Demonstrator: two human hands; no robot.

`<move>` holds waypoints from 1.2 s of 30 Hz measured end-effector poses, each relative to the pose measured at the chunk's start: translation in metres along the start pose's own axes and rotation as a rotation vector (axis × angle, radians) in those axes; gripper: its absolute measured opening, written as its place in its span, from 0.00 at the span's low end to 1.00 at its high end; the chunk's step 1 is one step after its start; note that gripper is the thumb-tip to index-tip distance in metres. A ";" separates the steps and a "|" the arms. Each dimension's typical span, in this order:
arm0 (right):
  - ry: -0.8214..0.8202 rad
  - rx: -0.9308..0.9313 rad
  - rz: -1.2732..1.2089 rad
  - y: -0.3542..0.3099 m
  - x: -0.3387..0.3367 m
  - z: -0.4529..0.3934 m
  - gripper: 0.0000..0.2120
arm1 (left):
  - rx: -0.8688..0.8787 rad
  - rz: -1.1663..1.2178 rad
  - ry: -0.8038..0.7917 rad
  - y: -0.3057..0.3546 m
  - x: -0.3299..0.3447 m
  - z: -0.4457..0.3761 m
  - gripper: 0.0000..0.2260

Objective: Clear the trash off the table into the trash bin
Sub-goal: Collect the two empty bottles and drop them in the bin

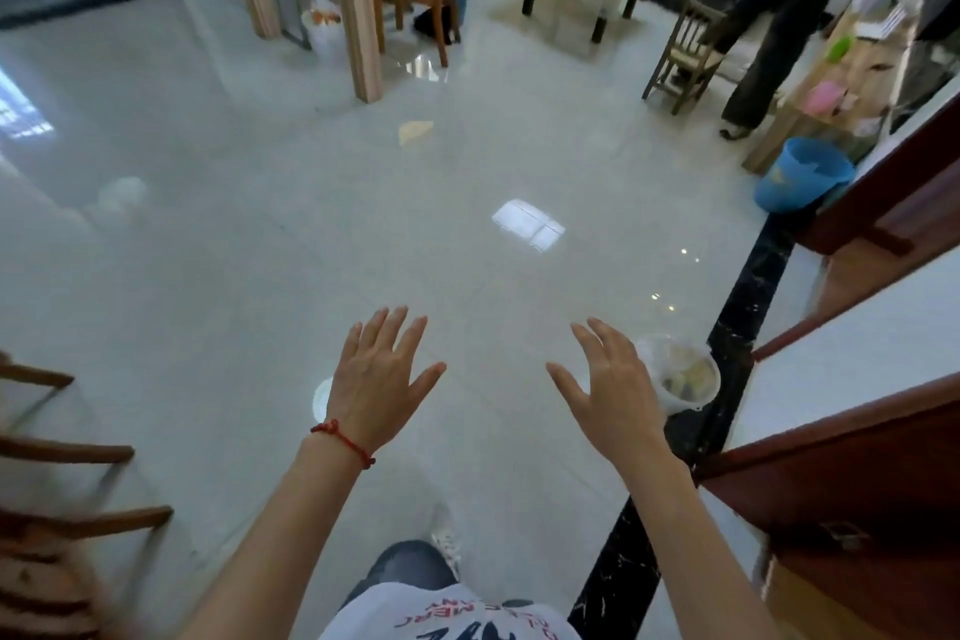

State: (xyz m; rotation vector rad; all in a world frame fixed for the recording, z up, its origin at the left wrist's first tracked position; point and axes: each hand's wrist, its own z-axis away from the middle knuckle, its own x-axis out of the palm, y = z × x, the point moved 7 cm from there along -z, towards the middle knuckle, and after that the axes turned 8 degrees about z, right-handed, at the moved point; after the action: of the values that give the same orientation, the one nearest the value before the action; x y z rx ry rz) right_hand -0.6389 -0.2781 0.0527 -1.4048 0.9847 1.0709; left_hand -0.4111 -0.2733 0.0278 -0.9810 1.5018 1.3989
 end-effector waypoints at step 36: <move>-0.269 -0.896 -0.055 -0.396 0.125 -0.435 0.26 | -0.898 0.011 0.229 -0.361 -0.124 -0.186 0.36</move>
State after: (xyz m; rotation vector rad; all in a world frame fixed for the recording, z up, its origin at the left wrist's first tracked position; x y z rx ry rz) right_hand -0.1867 -0.6739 0.0476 -1.8916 0.2410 1.7133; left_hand -0.0429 -0.4839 0.0267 -1.7088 0.9926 2.0772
